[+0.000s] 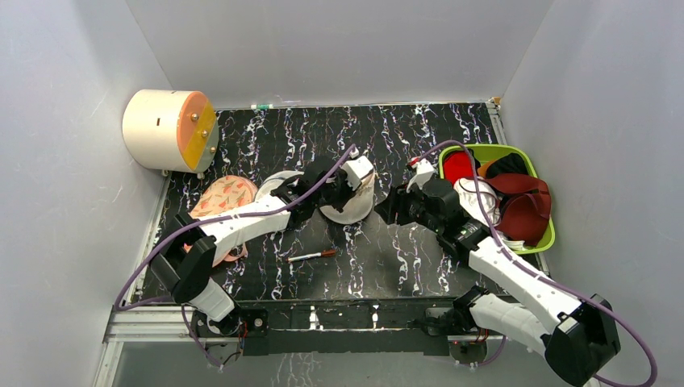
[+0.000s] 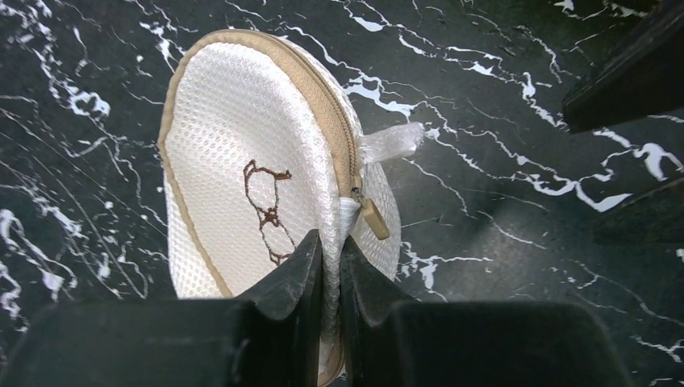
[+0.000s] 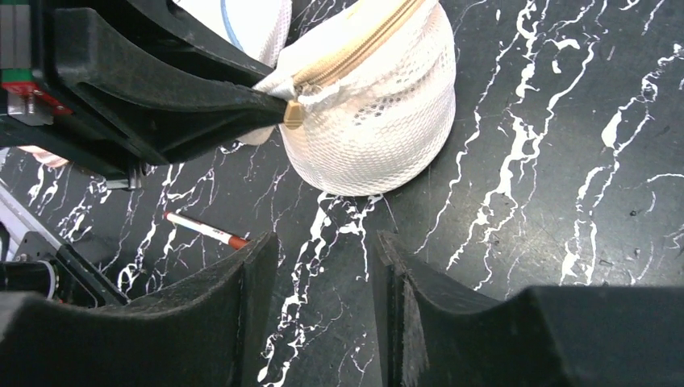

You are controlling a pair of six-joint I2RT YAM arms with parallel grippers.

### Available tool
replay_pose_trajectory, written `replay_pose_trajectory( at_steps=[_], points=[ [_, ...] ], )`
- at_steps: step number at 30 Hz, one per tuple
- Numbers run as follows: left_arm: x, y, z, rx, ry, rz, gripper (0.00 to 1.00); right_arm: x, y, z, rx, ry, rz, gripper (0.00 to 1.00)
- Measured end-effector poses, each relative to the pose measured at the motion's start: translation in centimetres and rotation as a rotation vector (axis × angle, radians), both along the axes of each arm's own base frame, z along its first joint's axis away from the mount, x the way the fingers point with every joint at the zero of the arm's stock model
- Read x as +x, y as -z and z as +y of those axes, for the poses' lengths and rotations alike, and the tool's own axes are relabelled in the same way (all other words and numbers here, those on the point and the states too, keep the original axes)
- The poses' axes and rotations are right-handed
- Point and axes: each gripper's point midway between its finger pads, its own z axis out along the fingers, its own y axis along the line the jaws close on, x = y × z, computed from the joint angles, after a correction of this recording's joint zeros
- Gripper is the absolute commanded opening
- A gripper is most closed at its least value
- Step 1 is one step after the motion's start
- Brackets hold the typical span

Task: Unzip the laundry bag and remove the bra

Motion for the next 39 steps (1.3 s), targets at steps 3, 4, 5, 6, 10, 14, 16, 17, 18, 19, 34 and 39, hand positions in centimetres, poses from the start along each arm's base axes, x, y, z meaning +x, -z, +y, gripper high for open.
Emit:
replay_pose_trajectory(
  at_steps=[3, 4, 5, 6, 10, 14, 16, 17, 18, 19, 34, 39],
  points=[
    [-0.5, 0.3, 0.0, -0.024, -0.028, 0.055, 0.0, 0.3, -0.2, 0.4, 0.011, -0.007, -0.007, 0.32],
    [-0.6, 0.4, -0.1, -0.033, -0.037, 0.072, 0.0, 0.5, -0.2, 0.6, 0.018, -0.008, -0.008, 0.32],
    [-0.7, 0.5, -0.1, -0.04, -0.044, 0.088, 0.0, 0.7, -0.3, 0.8, 0.026, -0.007, -0.006, 0.32],
    [-0.9, 0.5, -0.2, -0.047, -0.05, 0.102, 0.0, 1.0, -0.2, 1.1, 0.033, -0.008, -0.003, 0.32],
    [-1.1, 0.6, -0.6, -0.069, -0.061, 0.15, 0.0, 2.0, -0.1, 2.6, 0.062, -0.031, 0.027, 0.33],
    [-1.1, 0.8, -1.1, -0.071, -0.068, 0.183, 0.0, 2.8, 0.5, 3.5, 0.076, -0.032, 0.058, 0.34],
    [-1.1, 0.8, -1.1, -0.068, -0.071, 0.193, 0.0, 3.0, 0.8, 3.7, 0.086, -0.024, 0.071, 0.34],
    [-1.1, 0.7, -1.1, -0.069, -0.072, 0.195, 0.0, 3.1, 0.8, 3.7, 0.093, -0.019, 0.074, 0.34],
    [-1.2, 0.8, -1.1, -0.069, -0.071, 0.198, 0.0, 3.3, 0.8, 3.8, 0.102, -0.013, 0.077, 0.34],
    [-1.2, 0.8, -1.1, -0.069, -0.071, 0.199, 0.0, 3.4, 0.7, 3.9, 0.109, -0.007, 0.079, 0.34],
    [-1.5, 1.0, -0.9, -0.062, -0.072, 0.219, 0.0, 4.7, 1.7, 4.2, 0.154, 0.063, 0.12, 0.34],
    [-1.3, 0.9, -0.9, -0.063, -0.075, 0.218, 0.0, 4.9, 1.6, 4.3, 0.169, 0.073, 0.116, 0.33]
  ],
)
